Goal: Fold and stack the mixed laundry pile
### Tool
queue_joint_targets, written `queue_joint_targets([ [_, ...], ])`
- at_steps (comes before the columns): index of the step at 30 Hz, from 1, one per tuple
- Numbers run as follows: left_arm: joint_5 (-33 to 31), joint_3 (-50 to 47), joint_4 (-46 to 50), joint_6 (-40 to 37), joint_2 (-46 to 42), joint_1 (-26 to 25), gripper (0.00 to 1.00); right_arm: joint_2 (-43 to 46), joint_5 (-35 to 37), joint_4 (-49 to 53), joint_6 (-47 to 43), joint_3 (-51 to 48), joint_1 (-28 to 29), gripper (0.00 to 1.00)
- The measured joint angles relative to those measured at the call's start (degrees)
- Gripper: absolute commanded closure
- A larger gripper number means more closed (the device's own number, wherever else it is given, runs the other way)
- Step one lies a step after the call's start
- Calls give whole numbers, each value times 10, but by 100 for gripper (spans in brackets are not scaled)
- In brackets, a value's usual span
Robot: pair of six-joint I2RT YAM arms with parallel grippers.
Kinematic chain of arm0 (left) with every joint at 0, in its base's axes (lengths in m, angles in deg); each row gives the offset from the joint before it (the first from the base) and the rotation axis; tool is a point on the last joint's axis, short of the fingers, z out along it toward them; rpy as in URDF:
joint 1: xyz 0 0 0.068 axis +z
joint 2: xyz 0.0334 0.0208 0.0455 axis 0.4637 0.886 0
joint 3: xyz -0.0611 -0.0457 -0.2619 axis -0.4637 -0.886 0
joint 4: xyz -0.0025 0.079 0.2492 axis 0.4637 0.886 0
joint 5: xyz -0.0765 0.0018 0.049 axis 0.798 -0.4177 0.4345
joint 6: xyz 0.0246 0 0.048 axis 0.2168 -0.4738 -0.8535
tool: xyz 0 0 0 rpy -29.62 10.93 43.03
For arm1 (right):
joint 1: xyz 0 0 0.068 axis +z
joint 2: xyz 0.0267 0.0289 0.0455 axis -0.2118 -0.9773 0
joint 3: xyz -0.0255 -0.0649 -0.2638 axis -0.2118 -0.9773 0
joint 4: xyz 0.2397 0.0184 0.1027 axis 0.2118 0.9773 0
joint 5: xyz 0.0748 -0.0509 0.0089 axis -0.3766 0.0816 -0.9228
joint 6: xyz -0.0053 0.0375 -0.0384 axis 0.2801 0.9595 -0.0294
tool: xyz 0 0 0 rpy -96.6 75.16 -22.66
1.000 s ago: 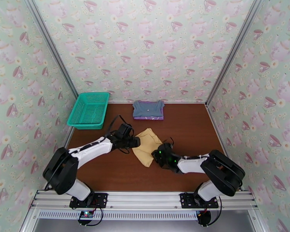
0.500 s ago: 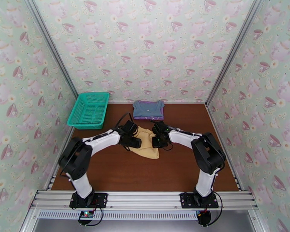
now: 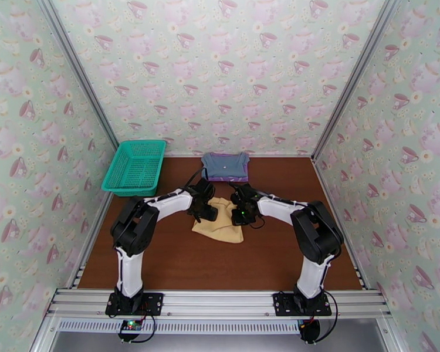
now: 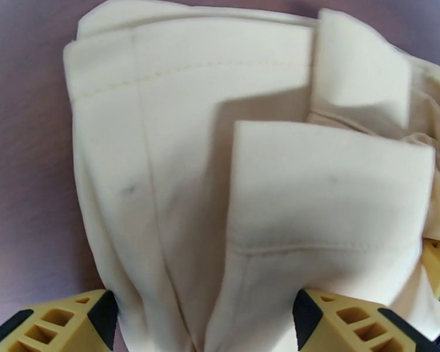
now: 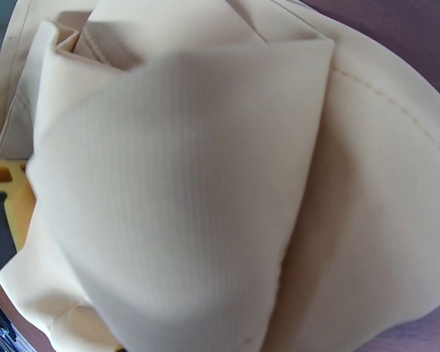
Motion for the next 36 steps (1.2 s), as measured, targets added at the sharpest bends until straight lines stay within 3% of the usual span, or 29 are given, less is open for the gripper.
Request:
queue_joint_targets([
  [3,17,-7,-22,9,0,2,42,0,-6,-5,0,-3,-1,100],
  [5,28,-14,-40,14,0,3,66,2,-8,-9,0,-7,-2,100],
  [7,42,-21,-57,23,0,4,98,4,-9,-11,1,-8,-2,100],
  [13,55,-26,-74,39,-3,-8,100,9,-2,3,7,-6,-2,100],
  [20,0,-2,1,43,-62,-24,100,36,71,111,9,83,0,100],
  [25,-52,110,38,36,-114,-17,100,66,101,168,0,228,-29,100],
  [29,-68,222,48,22,-108,-3,100,48,100,189,-19,349,-58,100],
  [36,-68,438,43,-3,49,52,100,-123,94,191,-49,584,-96,100],
])
